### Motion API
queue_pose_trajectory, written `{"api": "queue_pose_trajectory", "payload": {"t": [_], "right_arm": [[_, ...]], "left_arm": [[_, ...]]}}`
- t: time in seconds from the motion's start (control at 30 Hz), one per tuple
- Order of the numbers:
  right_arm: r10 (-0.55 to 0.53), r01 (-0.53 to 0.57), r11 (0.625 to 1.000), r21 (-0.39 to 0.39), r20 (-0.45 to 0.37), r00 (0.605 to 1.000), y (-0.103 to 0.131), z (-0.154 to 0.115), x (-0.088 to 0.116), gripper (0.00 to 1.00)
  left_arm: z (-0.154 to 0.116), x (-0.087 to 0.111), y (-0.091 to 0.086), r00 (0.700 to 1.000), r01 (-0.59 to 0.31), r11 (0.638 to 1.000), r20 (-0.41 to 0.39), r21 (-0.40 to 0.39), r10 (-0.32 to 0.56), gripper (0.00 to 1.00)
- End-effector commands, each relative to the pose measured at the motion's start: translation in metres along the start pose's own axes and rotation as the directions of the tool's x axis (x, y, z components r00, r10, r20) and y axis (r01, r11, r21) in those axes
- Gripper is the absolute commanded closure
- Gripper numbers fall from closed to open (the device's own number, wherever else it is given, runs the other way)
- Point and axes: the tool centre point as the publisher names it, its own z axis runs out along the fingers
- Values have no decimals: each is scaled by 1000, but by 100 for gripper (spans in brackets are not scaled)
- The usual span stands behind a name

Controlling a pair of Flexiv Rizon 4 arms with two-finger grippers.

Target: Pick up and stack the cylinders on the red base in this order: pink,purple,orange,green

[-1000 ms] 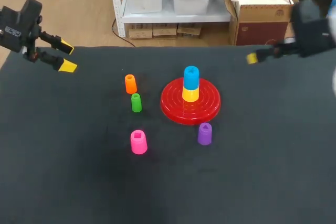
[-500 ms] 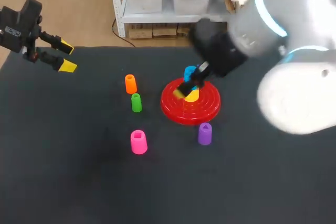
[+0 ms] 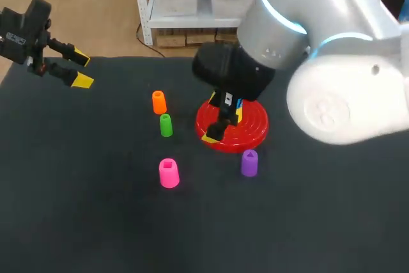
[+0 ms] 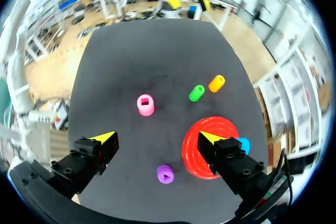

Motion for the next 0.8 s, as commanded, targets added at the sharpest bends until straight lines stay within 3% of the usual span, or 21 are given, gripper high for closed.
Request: {"api": "queue_pose_trajectory", "payload": {"t": [0.03,0.3,0.47,0.7,0.8], "right_arm": [[-168,158,976,-148,-54,984,-7,-1,-6,0],[-168,158,976,-148,-54,984,-7,-1,-6,0],[-239,216,957,-193,-105,965,-6,11,-24,0],[-392,306,895,-323,-247,886,6,46,-46,0],[-436,331,873,-358,-270,858,13,58,-52,0]], "left_arm": [[1,1,0,1000,-1,1000,1,-1,1,0],[1,1,0,1000,-1,1000,1,-1,1,0],[1,1,0,1000,-1,1000,1,-1,1,0],[1,1,0,1000,-1,1000,1,-1,1,0],[1,1,0,1000,-1,1000,1,-1,1,0]]}}
